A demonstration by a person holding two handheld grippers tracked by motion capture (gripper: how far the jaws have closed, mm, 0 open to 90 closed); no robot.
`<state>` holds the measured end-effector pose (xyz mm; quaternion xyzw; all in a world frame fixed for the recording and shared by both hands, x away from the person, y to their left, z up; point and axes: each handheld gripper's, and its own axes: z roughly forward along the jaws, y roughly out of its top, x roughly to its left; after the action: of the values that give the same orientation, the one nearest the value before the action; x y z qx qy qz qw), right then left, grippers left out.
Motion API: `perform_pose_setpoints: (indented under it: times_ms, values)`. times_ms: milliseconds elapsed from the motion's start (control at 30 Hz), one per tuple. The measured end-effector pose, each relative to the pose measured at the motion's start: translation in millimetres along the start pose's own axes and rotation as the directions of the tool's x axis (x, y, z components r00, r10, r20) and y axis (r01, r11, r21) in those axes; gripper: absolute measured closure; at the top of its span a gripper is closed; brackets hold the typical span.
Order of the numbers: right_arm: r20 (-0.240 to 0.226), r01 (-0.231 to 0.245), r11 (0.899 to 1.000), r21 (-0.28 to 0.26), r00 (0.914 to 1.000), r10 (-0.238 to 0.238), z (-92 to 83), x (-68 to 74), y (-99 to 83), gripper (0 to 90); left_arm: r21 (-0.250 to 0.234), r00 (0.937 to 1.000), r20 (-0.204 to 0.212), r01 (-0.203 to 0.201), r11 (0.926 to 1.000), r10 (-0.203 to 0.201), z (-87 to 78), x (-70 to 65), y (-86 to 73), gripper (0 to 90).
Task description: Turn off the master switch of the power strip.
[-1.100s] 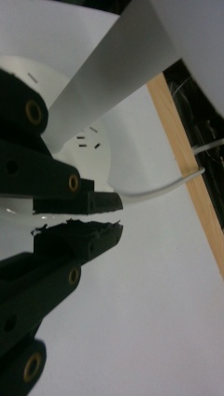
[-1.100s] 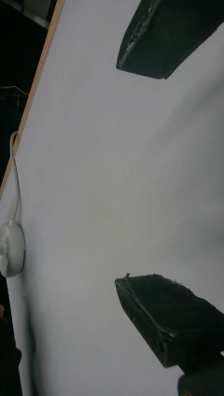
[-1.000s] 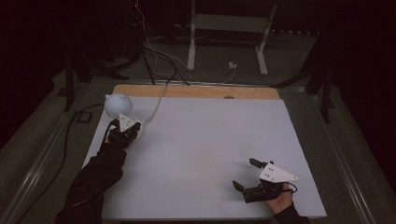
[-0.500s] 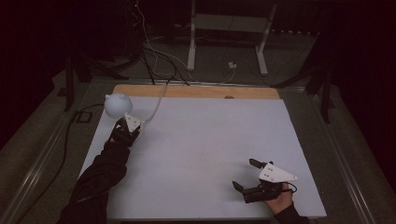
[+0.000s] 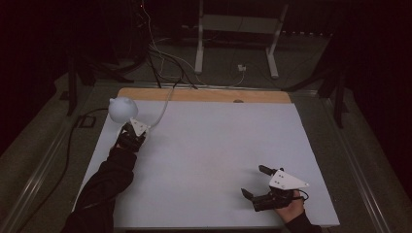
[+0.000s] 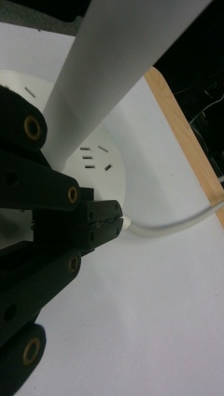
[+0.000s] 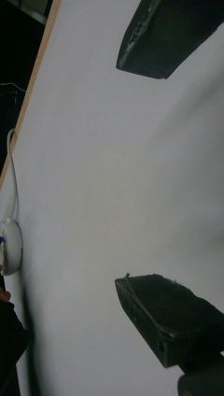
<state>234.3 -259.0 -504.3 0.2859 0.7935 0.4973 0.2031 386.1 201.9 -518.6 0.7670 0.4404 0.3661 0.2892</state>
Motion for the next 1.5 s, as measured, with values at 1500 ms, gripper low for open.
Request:
perform_pose_setpoints:
  times_ms: [1500]
  values:
    - [-0.009, 0.0, 1.0, 0.013, 1.0, 0.0, 2.6, 2.1, 0.0, 0.0, 0.102, 0.9939, 0.035, -0.108, 0.989, 0.105, 0.0, 3.0, 8.5, 90.0]
